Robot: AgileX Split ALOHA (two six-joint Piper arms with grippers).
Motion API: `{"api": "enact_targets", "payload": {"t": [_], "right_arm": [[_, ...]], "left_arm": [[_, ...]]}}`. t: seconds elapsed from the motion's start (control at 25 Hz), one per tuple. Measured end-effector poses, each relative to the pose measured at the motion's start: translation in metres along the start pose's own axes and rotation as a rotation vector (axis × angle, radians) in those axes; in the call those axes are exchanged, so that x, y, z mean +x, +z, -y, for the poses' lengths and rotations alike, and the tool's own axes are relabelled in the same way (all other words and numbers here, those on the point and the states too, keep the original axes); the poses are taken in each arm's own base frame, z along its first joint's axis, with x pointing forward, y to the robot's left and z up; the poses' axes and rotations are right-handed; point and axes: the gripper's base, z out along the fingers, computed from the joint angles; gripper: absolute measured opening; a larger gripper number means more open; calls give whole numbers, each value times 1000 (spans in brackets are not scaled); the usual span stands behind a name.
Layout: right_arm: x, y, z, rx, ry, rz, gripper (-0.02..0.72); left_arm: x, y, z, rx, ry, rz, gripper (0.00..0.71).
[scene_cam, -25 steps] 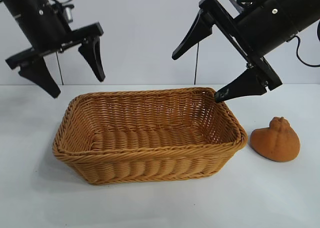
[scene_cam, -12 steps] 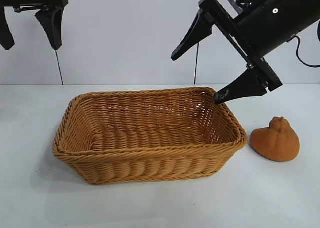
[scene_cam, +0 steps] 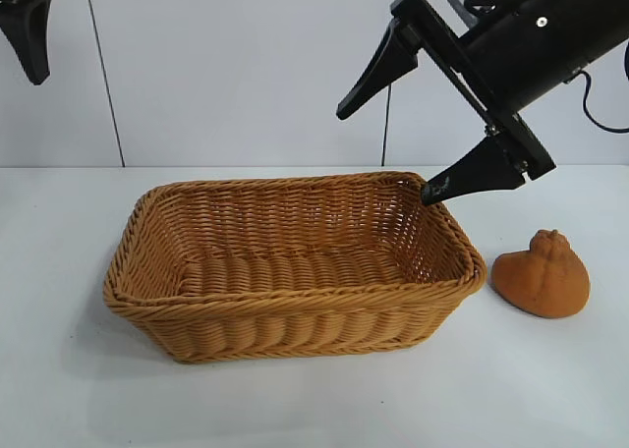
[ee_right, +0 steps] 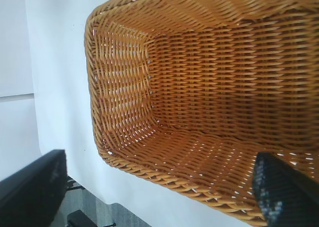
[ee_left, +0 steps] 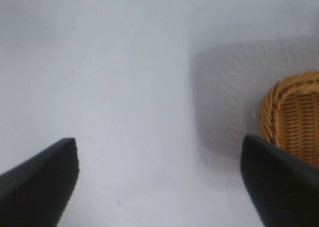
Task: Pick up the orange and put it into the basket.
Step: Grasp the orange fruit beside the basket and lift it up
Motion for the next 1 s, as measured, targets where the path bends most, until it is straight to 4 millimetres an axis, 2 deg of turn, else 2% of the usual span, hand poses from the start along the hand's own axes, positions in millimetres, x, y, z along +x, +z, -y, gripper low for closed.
{"api": "enact_targets", "payload": {"t": [0.16, 0.4, 0.72, 0.84, 0.88, 0.92, 0.96, 1.0], "right_arm": [[0, 0, 0, 0, 0, 0, 694], [0, 0, 0, 0, 0, 0, 694], [0, 0, 0, 0, 0, 0, 694], [0, 0, 0, 0, 0, 0, 694], [0, 0, 0, 0, 0, 0, 694], [0, 0, 0, 0, 0, 0, 694], [0, 0, 0, 0, 0, 0, 694], [0, 0, 0, 0, 0, -1, 694]], "left_arm": [[38, -15, 8, 10, 31, -27, 630], [112, -35, 4, 11, 45, -58, 630], [218, -39, -7, 10, 49, -69, 630], [257, -39, -11, 14, 48, -21, 630], [257, -39, -11, 14, 48, -21, 630], [265, -39, -12, 16, 46, 14, 630], [283, -41, -14, 24, 45, 116, 630], [290, -41, -14, 28, 45, 162, 630]]}}
